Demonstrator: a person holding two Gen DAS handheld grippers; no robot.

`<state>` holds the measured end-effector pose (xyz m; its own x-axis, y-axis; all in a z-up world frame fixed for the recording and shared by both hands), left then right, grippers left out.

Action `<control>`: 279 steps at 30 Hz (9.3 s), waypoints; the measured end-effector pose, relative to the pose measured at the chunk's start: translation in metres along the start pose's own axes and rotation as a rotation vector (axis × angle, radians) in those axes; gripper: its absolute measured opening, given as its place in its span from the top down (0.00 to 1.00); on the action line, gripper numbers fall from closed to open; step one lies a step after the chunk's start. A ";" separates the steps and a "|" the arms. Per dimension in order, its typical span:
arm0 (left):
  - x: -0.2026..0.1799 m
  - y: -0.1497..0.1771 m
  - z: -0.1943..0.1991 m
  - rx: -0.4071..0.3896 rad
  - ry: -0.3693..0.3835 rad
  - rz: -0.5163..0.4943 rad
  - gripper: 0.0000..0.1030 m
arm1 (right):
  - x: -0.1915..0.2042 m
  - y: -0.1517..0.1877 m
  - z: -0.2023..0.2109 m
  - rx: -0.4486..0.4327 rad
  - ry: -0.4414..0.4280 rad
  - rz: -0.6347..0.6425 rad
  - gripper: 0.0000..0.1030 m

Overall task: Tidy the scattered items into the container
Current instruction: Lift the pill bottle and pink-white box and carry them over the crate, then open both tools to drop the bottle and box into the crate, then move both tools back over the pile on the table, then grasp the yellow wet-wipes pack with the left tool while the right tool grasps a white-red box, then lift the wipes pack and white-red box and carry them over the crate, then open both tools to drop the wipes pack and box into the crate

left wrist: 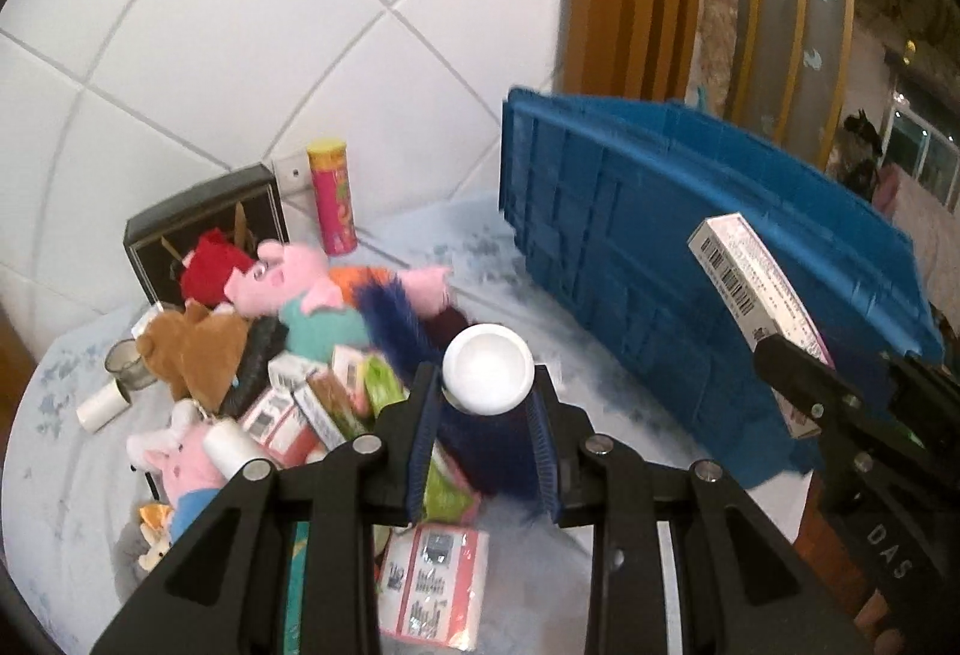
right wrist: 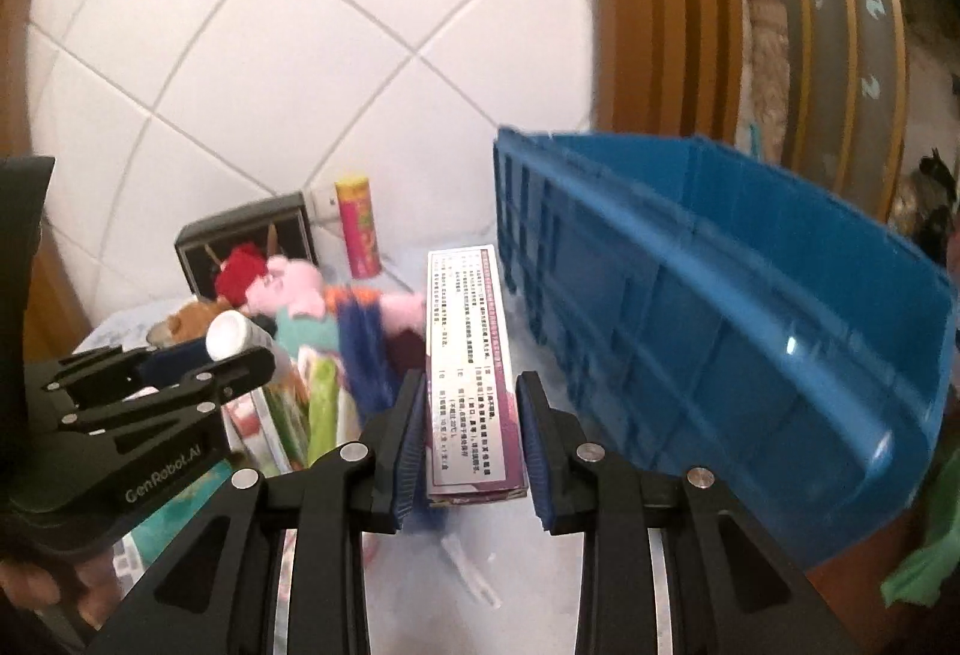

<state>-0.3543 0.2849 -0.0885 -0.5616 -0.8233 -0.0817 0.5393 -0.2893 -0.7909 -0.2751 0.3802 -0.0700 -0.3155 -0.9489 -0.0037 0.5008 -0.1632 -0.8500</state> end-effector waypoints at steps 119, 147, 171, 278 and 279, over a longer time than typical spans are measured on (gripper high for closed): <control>0.290 0.343 0.149 0.435 -0.681 0.636 0.22 | 0.331 0.165 -0.001 0.360 -0.716 0.474 0.51; 0.356 0.364 0.057 0.552 -0.469 0.422 0.31 | 0.375 0.254 -0.073 0.596 -0.524 0.293 0.59; 0.336 0.365 0.060 0.482 -0.396 0.431 0.80 | 0.379 0.284 -0.098 0.618 -0.497 0.280 0.74; -0.295 -0.102 -0.067 0.071 -0.154 0.057 0.20 | -0.344 -0.075 -0.027 0.096 -0.114 0.006 0.00; -0.293 -0.101 -0.067 0.073 -0.158 0.062 0.19 | -0.346 -0.075 -0.028 0.099 -0.109 0.009 0.00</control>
<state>-0.2862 0.5883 -0.0248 -0.4232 -0.9056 -0.0286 0.6171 -0.2650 -0.7409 -0.2262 0.7285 -0.0196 -0.2240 -0.9732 0.0511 0.5816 -0.1755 -0.7943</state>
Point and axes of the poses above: each gripper's, at about its wrist camera, not at the fingertips, and z roughly against the way its jaws point, x to its left, y to its underside, the point moved 9 cm from there along -z, roughly the way its jaws point, and after that the axes turned 1 degree about z, right-handed, at the moved point
